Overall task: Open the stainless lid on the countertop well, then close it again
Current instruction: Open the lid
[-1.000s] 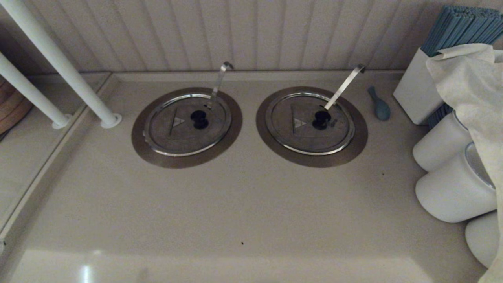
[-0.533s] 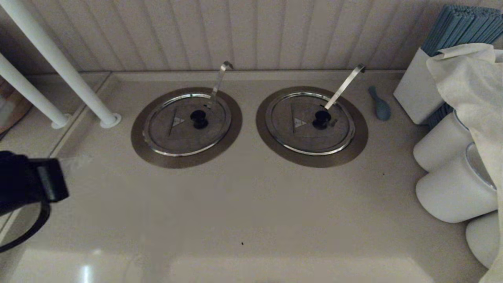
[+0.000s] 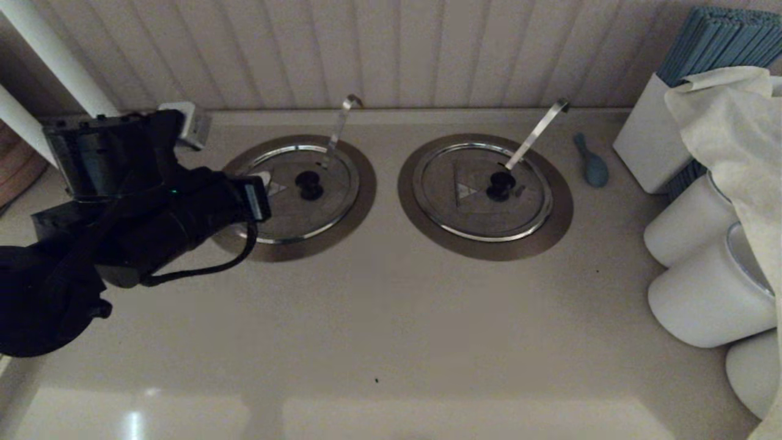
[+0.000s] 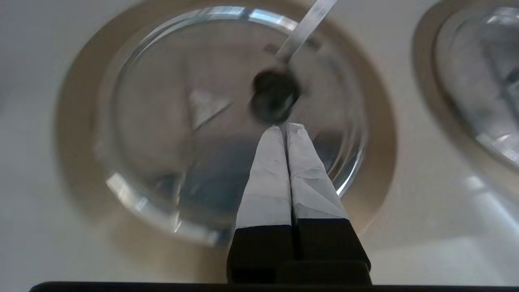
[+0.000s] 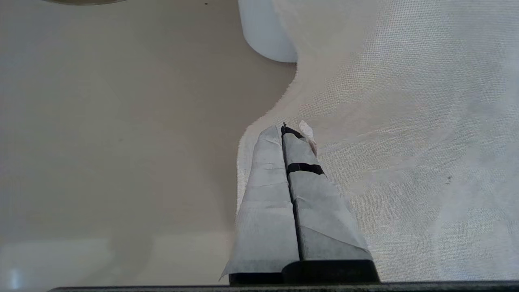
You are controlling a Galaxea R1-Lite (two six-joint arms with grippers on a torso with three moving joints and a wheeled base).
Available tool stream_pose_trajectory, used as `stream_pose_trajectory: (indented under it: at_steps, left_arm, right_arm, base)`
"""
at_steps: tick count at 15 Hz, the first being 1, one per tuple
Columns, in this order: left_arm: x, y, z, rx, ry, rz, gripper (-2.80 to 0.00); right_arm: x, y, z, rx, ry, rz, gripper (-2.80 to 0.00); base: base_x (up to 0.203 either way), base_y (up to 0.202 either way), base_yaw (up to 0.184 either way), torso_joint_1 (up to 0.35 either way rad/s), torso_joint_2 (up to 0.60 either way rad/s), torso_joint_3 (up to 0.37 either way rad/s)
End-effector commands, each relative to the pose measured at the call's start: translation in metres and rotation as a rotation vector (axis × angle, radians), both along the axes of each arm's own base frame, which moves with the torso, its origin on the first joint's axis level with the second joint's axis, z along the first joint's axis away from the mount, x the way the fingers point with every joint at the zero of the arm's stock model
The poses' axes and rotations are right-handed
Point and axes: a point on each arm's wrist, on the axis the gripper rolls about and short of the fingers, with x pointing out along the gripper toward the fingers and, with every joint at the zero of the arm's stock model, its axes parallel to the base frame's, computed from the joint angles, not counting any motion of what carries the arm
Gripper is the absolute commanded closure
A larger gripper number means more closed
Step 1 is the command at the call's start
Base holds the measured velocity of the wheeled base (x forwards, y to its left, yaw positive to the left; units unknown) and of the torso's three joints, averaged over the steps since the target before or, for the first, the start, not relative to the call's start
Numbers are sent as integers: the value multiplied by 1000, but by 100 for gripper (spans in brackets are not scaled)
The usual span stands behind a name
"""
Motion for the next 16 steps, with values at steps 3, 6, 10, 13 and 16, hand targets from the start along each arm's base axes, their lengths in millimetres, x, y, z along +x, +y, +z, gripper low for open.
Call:
stream_pose_trajectory:
  at_steps: [3, 6, 10, 13, 16]
  left_arm:
    - [8, -17, 0, 10, 22, -42, 0]
    - [22, -24, -14, 27, 55, -35, -280]
    - [36, -29, -26, 38, 81, -30, -280]
    - [57, -29, -40, -2, -17, -5, -280]
    - [71, -17, -49, -20, -77, 41, -280]
  right_arm:
    - [0, 0, 0, 0, 1, 0, 0]
    - [0, 0, 0, -1, 1, 0, 0]
    - [0, 0, 0, 1, 1, 0, 0]
    - [0, 0, 0, -1, 1, 0, 0]
    - [0, 0, 0, -1, 1, 0, 0]
  base:
    - [0, 0, 0, 0, 0, 0]
    - [0, 0, 0, 0, 0, 0]
    - [0, 0, 0, 0, 0, 0]
    - [0, 0, 0, 0, 0, 0]
    - [0, 0, 0, 0, 0, 0]
